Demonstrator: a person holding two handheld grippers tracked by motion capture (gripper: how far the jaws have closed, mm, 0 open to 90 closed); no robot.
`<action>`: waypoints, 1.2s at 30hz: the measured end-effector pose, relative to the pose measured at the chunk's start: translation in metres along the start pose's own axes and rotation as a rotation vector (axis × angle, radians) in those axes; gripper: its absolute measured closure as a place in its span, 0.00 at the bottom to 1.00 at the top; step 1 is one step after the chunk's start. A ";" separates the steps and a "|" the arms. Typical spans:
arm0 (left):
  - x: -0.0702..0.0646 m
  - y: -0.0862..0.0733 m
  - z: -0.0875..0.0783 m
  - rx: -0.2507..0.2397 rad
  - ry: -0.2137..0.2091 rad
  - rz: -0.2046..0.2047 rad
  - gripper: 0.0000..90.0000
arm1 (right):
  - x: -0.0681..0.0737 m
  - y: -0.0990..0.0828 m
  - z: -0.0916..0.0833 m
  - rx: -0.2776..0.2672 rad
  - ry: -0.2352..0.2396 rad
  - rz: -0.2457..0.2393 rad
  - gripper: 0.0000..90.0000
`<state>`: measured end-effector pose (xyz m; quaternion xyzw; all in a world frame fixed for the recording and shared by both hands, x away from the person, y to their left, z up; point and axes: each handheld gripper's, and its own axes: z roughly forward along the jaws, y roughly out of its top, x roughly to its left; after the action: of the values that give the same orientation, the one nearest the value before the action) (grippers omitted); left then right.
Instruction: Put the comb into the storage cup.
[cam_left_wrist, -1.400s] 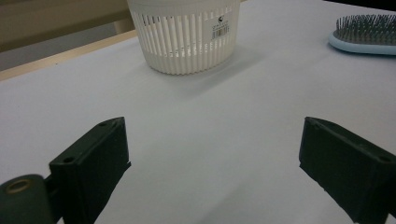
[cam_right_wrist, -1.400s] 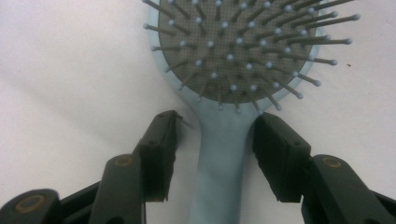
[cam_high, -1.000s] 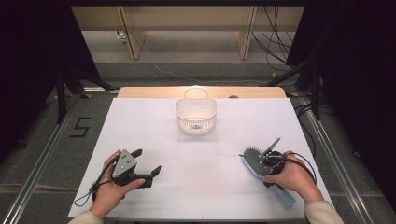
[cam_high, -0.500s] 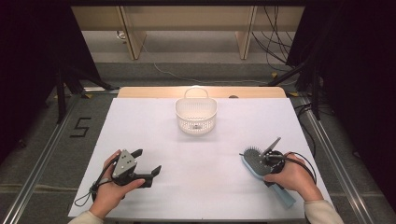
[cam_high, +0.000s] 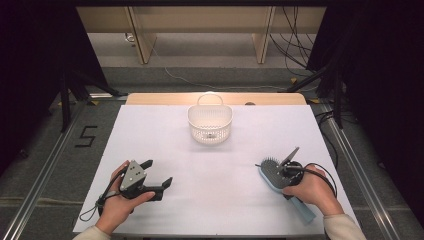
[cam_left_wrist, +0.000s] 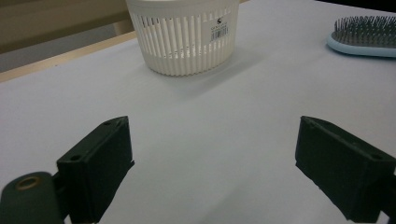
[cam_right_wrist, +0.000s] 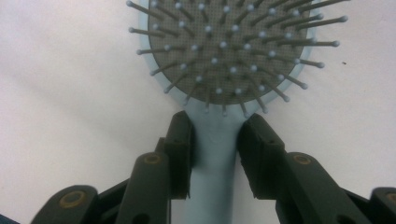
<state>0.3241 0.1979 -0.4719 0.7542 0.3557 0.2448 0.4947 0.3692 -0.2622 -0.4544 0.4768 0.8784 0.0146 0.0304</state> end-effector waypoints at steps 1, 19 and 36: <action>0.000 0.000 0.000 0.000 0.000 0.001 0.12 | 0.000 0.000 0.000 -0.001 0.001 0.002 0.74; 0.000 0.000 0.000 -0.001 -0.001 -0.002 0.12 | 0.001 0.000 0.000 0.004 -0.003 0.010 0.76; 0.001 0.000 0.000 -0.001 0.000 -0.002 0.13 | -0.001 -0.002 -0.001 -0.020 0.011 0.060 0.78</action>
<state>0.3245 0.1986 -0.4719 0.7536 0.3566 0.2446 0.4951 0.3677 -0.2645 -0.4530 0.5024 0.8637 0.0271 0.0298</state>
